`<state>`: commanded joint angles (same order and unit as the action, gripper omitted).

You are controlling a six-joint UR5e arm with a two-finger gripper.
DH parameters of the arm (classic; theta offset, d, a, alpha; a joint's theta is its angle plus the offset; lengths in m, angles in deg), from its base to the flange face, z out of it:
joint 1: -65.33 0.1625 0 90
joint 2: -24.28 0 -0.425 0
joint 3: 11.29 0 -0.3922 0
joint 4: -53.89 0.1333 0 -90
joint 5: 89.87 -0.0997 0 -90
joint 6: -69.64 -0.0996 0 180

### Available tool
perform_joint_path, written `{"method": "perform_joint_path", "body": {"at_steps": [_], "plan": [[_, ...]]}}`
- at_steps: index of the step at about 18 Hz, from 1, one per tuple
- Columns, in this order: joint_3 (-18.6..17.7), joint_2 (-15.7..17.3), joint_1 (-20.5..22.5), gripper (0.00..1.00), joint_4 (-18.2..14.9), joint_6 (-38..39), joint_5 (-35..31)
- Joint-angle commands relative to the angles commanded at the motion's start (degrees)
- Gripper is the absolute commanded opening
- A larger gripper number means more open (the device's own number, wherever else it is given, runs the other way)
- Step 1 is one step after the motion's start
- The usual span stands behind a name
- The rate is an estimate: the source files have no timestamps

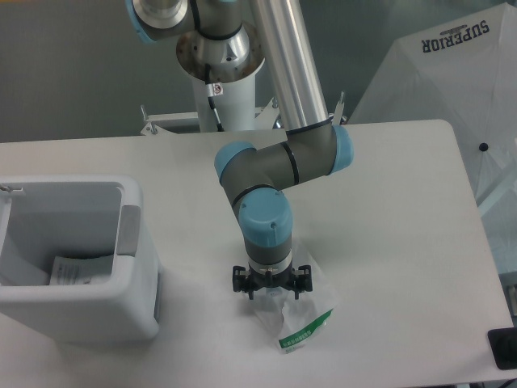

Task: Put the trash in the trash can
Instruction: 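Close the gripper around the clear plastic bottle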

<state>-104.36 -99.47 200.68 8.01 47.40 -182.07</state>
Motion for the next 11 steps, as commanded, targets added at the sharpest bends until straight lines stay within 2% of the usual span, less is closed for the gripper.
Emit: {"method": "perform_joint_path", "body": {"at_steps": [5, 11], "plan": [[-0.18, 0.09, -0.09, 0.59, 0.0, 0.26, -0.09], [-1.05, 0.18, -0.26, 0.37, -0.09, 0.35, -1.49]]}}
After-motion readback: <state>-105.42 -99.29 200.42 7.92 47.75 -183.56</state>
